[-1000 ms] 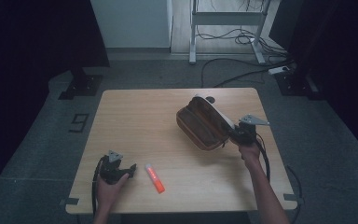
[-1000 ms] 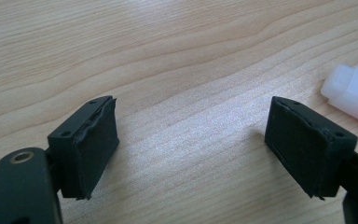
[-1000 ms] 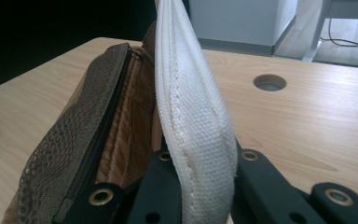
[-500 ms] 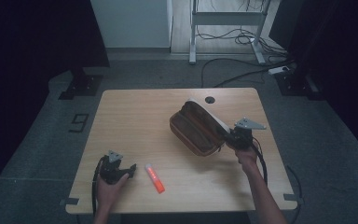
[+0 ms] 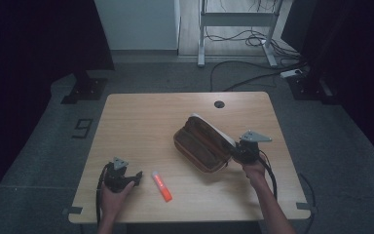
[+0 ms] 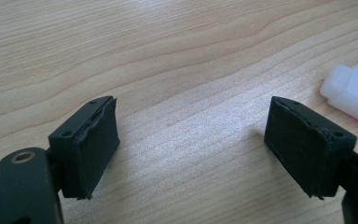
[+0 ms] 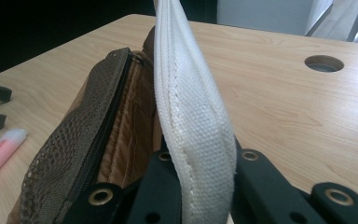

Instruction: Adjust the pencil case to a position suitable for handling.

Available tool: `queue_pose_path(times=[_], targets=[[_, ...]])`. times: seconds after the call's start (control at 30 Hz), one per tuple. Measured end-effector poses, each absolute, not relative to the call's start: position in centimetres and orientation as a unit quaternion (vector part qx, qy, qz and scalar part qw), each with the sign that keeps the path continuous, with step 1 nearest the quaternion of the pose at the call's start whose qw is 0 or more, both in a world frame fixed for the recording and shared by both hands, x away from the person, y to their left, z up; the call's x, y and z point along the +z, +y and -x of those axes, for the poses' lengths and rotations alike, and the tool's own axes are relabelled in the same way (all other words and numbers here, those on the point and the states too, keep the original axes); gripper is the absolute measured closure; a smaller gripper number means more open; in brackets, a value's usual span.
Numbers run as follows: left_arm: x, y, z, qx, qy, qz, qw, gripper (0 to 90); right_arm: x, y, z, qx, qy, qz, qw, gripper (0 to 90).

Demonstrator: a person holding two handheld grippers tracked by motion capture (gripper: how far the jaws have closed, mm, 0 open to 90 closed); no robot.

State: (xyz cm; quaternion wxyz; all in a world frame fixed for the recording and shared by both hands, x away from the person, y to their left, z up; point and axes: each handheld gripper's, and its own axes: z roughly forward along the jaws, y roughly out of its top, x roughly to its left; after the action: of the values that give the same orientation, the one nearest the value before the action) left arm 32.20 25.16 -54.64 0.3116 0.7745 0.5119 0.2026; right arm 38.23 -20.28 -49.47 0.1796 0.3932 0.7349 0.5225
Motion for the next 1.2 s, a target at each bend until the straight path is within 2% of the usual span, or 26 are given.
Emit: queue_pose_path(times=[0.67, 1.2], targets=[[-54.6, 25.1, -32.2, 0.203, 0.512, -0.774, 0.312, 17.4, -50.3, -18.4, -37.7, 0.491, 0.765, -0.383, 0.166, 83.1], [-54.7, 25.0, -32.2, 0.204, 0.513, -0.773, 0.312, 17.5, -50.9, -18.3, -37.8, 0.444, 0.792, -0.384, 0.167, 74.2]])
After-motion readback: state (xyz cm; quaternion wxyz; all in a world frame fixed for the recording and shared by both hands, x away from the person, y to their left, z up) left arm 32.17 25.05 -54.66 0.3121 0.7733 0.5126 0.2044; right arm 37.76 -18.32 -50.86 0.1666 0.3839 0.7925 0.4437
